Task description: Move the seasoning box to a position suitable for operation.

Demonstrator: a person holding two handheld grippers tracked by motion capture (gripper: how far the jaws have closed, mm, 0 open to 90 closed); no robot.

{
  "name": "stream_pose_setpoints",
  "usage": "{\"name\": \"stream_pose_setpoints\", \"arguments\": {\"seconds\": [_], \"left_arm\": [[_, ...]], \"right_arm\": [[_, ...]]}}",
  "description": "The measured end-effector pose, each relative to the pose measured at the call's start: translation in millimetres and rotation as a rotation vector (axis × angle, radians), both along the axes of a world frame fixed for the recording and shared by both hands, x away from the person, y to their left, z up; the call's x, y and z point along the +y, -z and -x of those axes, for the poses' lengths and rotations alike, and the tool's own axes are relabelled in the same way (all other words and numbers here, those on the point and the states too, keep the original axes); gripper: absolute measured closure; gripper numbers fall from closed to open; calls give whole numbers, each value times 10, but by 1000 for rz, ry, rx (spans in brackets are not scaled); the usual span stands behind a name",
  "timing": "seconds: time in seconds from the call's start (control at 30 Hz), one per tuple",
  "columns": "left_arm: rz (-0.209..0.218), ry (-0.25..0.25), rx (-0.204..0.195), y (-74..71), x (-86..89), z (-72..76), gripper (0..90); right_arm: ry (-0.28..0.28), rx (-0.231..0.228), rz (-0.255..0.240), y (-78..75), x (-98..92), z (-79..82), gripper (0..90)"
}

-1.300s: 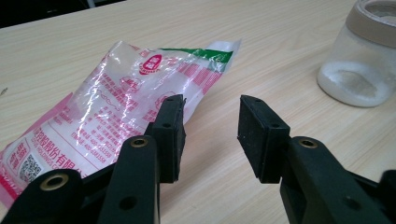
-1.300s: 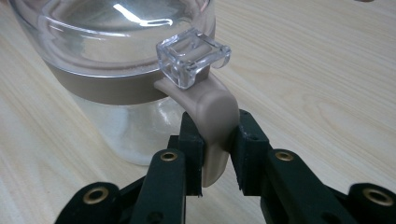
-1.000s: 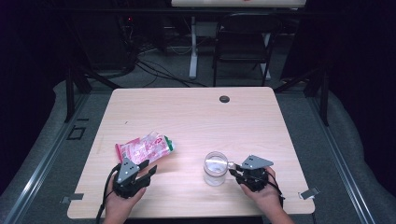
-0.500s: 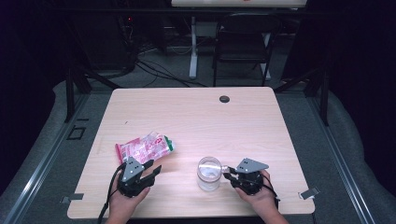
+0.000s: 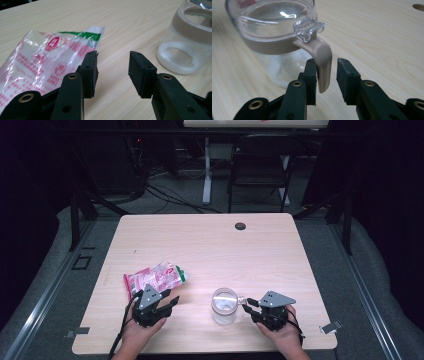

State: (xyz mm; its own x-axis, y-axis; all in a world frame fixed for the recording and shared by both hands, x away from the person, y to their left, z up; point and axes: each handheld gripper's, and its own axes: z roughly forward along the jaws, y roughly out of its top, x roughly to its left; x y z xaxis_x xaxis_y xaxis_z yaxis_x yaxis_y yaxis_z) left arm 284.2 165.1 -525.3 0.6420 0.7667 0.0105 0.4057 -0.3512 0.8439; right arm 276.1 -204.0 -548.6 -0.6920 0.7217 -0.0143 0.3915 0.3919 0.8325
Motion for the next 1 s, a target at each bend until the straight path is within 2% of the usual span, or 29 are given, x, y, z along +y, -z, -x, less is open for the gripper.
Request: {"name": "stream_pose_setpoints", "arguments": {"seconds": [0.1,0.13,0.2,0.3,0.4,0.43,0.53,0.67,0.73,0.8,0.83,0.87,0.9,1.0], "left_arm": [[6,26,11,-63,-60,-29,588],[12,49,6,-132,-119,-39,588],[21,66,-1,-174,-154,-46,588],[34,87,-5,-261,-237,-64,593],[42,94,-15,-346,-320,-98,599],[59,99,-3,-397,-357,-130,609],[82,104,12,-454,-414,-177,632],[73,115,34,-489,-480,-218,642],[68,112,51,-504,-523,-242,650],[81,112,67,-511,-559,-271,663],[86,114,74,-512,-569,-281,667],[88,121,84,-509,-583,-296,670],[88,121,84,-509,-583,-296,675],[71,133,79,-499,-591,-277,682]], "right_arm": [[6,11,-9,-3,-10,-22,682],[10,15,-20,-30,-33,-2,642],[4,16,-28,-45,-43,10,625],[-1,6,-13,-130,-79,81,602],[23,-37,-5,-263,-91,148,591],[16,-27,-10,-358,-92,153,579],[24,-30,16,-481,-80,150,574],[45,-36,24,-597,-68,130,554],[48,21,8,-667,-60,80,557],[56,46,12,-735,-35,27,562],[67,78,4,-799,-11,-23,625],[69,96,-6,-826,-1,-49,640],[75,109,-19,-847,11,-73,643],[92,104,-13,-878,32,-109,655]]}}
